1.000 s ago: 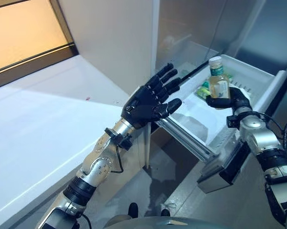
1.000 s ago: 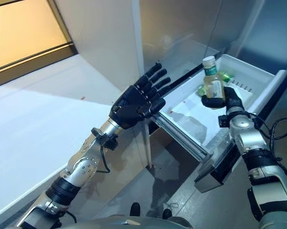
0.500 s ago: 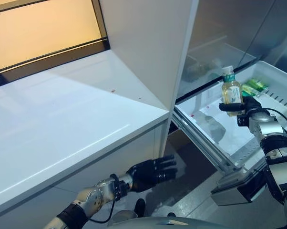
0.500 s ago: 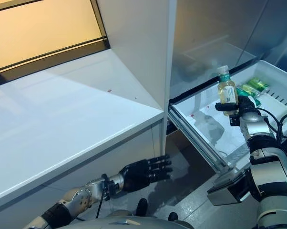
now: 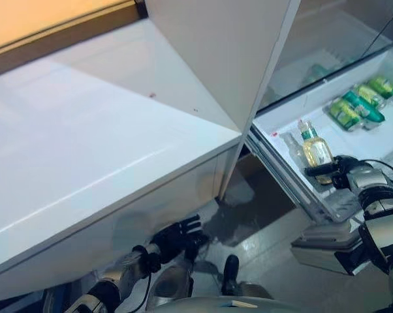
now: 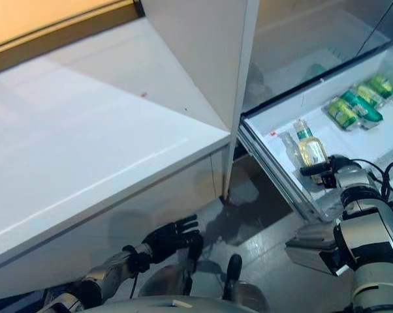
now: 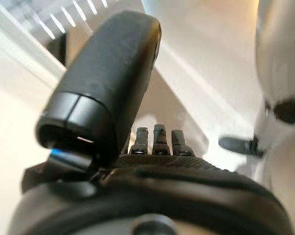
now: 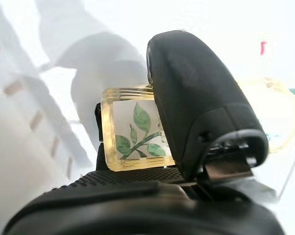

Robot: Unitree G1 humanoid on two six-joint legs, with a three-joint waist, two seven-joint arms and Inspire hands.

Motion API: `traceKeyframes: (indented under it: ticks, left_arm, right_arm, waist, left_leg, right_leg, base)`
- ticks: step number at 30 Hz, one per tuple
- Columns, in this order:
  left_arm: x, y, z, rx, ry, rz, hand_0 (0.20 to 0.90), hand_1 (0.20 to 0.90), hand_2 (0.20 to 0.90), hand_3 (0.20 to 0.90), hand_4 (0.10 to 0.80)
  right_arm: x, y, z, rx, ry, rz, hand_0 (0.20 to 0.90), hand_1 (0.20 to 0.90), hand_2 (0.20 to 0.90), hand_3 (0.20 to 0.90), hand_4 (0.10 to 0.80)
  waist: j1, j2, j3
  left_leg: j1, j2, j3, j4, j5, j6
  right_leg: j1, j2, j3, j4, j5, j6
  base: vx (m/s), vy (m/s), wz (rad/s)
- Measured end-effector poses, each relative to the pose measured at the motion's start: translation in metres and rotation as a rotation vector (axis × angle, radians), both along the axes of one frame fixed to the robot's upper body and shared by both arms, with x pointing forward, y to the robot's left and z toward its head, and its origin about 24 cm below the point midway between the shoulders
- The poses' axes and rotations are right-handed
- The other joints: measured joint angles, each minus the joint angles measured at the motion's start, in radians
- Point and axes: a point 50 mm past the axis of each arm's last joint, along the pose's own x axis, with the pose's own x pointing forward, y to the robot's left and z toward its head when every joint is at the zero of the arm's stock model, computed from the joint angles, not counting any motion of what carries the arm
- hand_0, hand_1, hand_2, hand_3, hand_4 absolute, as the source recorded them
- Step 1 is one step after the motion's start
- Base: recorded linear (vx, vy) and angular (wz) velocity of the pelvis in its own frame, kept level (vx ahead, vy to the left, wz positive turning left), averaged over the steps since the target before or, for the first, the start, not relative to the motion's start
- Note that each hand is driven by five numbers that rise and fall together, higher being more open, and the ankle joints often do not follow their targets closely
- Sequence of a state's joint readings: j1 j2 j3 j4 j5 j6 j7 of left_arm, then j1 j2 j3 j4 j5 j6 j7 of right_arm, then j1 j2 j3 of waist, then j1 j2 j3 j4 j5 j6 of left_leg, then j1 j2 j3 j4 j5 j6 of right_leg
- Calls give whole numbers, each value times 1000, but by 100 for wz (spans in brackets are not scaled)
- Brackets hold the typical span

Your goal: Put drinks into fridge and close the fridge

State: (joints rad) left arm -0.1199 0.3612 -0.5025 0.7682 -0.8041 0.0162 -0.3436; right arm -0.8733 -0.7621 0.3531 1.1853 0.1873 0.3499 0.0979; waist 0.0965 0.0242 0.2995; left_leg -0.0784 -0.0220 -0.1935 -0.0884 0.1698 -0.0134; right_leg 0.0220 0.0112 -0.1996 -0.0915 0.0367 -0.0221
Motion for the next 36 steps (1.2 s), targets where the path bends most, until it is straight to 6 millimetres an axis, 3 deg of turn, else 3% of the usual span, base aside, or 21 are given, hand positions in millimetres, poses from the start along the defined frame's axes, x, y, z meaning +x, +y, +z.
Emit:
traceKeyframes:
  ticks: [10,11,12,17,30,36]
  left_arm:
    - [31,21,15,75,-74,179,900,900,900,900,800]
    - [31,23,14,82,-69,187,900,900,900,900,800]
    - [34,24,15,86,-75,199,900,900,900,900,800]
    - [34,37,15,95,-65,272,900,900,900,900,800]
    - [34,41,15,85,-63,301,900,900,900,900,800]
    - [28,46,11,102,-42,325,900,900,900,900,800]
  right_arm:
    - [14,8,23,-242,136,177,300,300,300,200,100]
    - [15,9,24,-266,152,192,446,446,446,370,270]
    - [16,11,26,-278,165,207,900,900,900,900,800]
    - [22,14,38,-294,166,227,900,900,900,900,800]
    - [27,20,58,-208,129,266,900,900,900,900,800]
    - [34,37,77,-119,23,367,900,900,900,900,800]
  waist:
    - [14,-16,41]
    - [15,-17,42]
    - [15,-18,43]
    - [14,-21,49]
    - [2,-23,57]
    - [-25,-24,57]
  left_leg:
    - [-37,10,10,0,4,-8]
    - [-37,10,11,0,4,-8]
    - [-39,10,12,0,4,-8]
    - [-46,9,19,0,4,-8]
    - [-45,9,39,0,4,-8]
    - [-14,12,78,0,-2,1]
  right_leg:
    - [-41,9,9,0,9,-9]
    - [-42,9,9,0,9,-9]
    - [-45,9,10,0,9,-9]
    - [-54,8,19,0,10,-7]
    - [-57,6,31,0,15,-4]
    - [-39,6,61,0,22,-3]
  base:
    - [-57,-15,-4]
    - [-52,11,-2]
    - [-53,16,-3]
    - [-15,9,-3]
    - [-5,6,-2]
    - [30,37,-16]
